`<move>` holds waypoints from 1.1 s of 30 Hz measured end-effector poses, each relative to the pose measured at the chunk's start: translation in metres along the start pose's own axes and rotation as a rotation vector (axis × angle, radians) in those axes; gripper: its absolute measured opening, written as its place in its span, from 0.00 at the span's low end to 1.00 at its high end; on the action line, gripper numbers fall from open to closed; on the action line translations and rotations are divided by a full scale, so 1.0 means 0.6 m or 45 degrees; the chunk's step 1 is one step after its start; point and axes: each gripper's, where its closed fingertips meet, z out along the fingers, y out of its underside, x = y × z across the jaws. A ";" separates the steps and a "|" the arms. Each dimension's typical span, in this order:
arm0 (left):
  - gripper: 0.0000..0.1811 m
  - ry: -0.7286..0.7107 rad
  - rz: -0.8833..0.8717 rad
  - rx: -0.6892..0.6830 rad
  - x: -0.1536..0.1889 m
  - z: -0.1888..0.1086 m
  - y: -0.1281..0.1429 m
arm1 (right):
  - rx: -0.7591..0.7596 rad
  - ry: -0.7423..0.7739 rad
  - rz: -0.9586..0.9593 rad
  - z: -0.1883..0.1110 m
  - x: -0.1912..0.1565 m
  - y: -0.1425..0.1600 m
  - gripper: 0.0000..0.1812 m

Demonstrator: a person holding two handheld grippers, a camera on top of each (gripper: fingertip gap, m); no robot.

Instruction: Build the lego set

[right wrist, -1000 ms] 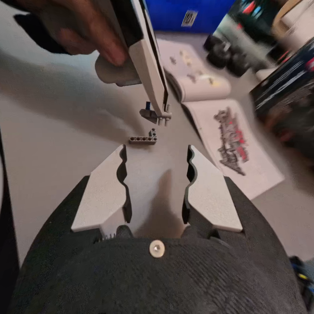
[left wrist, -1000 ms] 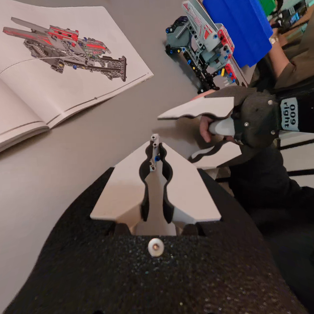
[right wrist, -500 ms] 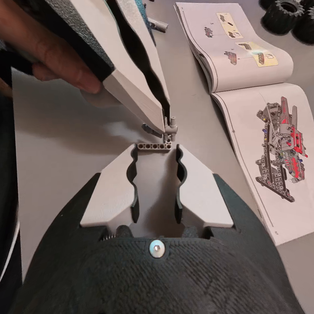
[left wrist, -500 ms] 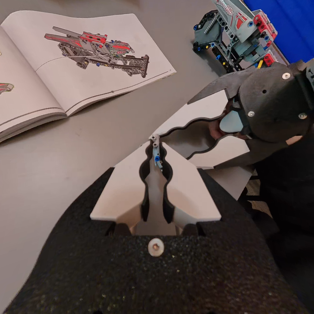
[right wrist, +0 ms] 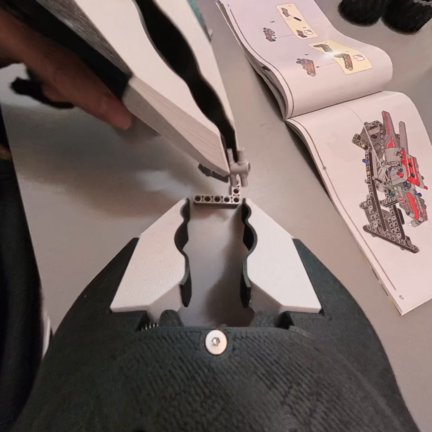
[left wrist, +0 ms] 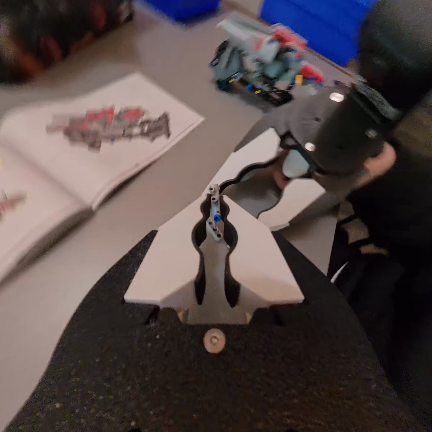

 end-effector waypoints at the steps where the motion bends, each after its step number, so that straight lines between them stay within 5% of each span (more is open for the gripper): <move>1: 0.02 0.050 0.186 0.034 0.008 -0.006 -0.008 | 0.002 -0.021 0.013 -0.005 -0.001 0.003 0.28; 7: 0.02 0.232 1.259 0.135 0.040 -0.039 -0.012 | 0.342 -0.070 0.062 -0.083 0.000 -0.040 0.20; 15: 0.02 0.342 1.576 0.071 0.059 -0.025 -0.014 | 0.450 0.188 -0.301 -0.096 -0.034 -0.073 0.08; 22: 0.04 0.247 1.151 0.138 0.047 -0.025 -0.050 | 0.522 0.575 -0.441 -0.120 -0.001 -0.087 0.03; 26: 0.21 0.332 0.392 0.079 0.030 -0.033 -0.063 | 0.447 0.906 -0.608 -0.134 0.021 -0.084 0.03; 29: 0.15 0.516 -0.207 0.066 0.035 -0.037 -0.072 | 0.358 1.062 -0.743 -0.129 0.024 -0.083 0.03; 33: 0.09 0.559 -0.517 -0.023 0.029 -0.027 -0.056 | 0.276 1.122 -0.833 -0.115 0.018 -0.083 0.03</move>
